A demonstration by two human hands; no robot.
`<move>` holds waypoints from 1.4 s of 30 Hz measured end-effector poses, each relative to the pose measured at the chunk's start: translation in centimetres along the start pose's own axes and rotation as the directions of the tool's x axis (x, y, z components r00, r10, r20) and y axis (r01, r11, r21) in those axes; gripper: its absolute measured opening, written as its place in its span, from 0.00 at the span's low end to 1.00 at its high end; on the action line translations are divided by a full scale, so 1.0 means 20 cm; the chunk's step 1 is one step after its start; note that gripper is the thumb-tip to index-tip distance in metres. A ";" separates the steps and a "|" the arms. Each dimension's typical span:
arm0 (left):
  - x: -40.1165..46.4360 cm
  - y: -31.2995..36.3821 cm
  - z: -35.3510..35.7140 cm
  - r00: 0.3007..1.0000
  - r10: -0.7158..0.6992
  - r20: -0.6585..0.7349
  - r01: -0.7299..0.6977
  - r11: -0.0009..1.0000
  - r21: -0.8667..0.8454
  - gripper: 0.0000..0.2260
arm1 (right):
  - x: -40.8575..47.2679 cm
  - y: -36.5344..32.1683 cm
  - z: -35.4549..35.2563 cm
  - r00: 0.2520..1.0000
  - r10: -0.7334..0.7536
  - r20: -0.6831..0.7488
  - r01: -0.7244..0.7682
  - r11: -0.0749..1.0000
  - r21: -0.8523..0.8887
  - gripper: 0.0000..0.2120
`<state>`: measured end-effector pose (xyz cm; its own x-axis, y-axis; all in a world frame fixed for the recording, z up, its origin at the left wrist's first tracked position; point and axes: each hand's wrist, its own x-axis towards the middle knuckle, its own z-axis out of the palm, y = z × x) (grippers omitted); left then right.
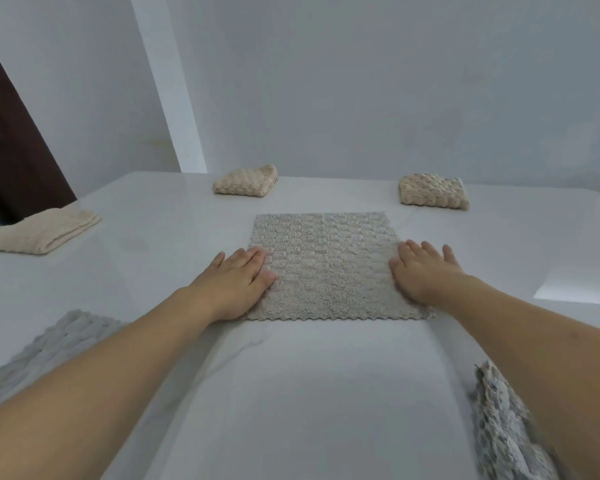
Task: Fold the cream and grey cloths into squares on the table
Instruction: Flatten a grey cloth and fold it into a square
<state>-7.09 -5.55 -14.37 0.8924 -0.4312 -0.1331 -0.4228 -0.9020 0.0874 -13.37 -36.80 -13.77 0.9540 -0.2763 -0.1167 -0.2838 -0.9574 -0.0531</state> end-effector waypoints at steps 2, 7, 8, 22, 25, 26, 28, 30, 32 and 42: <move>0.10 -0.02 -0.07 0.998 -0.007 -0.059 0.010 0.999 0.046 0.27 | 0.07 -0.03 -0.07 0.998 -0.035 -0.057 0.032 0.999 -0.043 0.25; 0.37 0.10 -0.26 0.991 0.000 -0.131 -0.007 0.998 -0.059 0.26 | 0.27 -0.28 -0.15 0.963 -0.260 -0.073 0.259 0.966 -0.021 0.27; 0.42 0.14 -0.27 0.989 0.016 -0.149 -0.027 0.997 -0.073 0.26 | 0.32 -0.33 -0.15 0.953 -0.295 -0.073 0.294 0.956 -0.021 0.27; 0.66 0.22 -0.01 0.992 -0.042 -0.118 0.034 0.997 -0.070 0.26 | 0.53 -0.40 0.05 0.963 -0.264 -0.059 0.265 0.964 0.020 0.26; 0.65 0.20 0.00 0.994 -0.014 -0.112 0.005 0.996 -0.084 0.26 | 0.52 -0.39 0.04 0.959 -0.279 -0.051 0.280 0.960 0.023 0.26; 0.65 0.18 -0.01 0.993 -0.006 -0.114 -0.003 0.996 -0.085 0.27 | 0.51 -0.38 0.04 0.959 -0.281 -0.049 0.282 0.959 0.026 0.26; 0.62 0.10 -0.01 0.993 -0.024 -0.114 0.013 0.996 -0.093 0.27 | 0.50 -0.30 0.03 0.964 -0.263 -0.046 0.265 0.964 0.025 0.26; 0.59 -0.01 -0.01 0.991 -0.072 -0.109 0.059 0.991 -0.118 0.27 | 0.49 -0.17 0.02 0.977 -0.208 -0.039 0.209 0.978 0.028 0.26; 0.54 -0.09 -0.01 0.990 -0.106 -0.097 0.094 0.989 -0.118 0.27 | 0.48 -0.06 0.01 0.990 -0.140 -0.011 0.140 0.990 0.035 0.26; 0.41 0.24 -0.05 0.975 -0.030 -0.221 -0.008 0.986 -0.169 0.25 | 0.26 -0.39 -0.05 0.962 -0.261 -0.083 0.266 0.963 0.051 0.25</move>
<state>-1.62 -13.31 -14.11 0.9174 -0.3887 0.0859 -0.3974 -0.8818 0.2538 -6.04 -30.93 -13.05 0.9996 -0.0229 -0.0161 -0.0249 -0.9908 -0.1329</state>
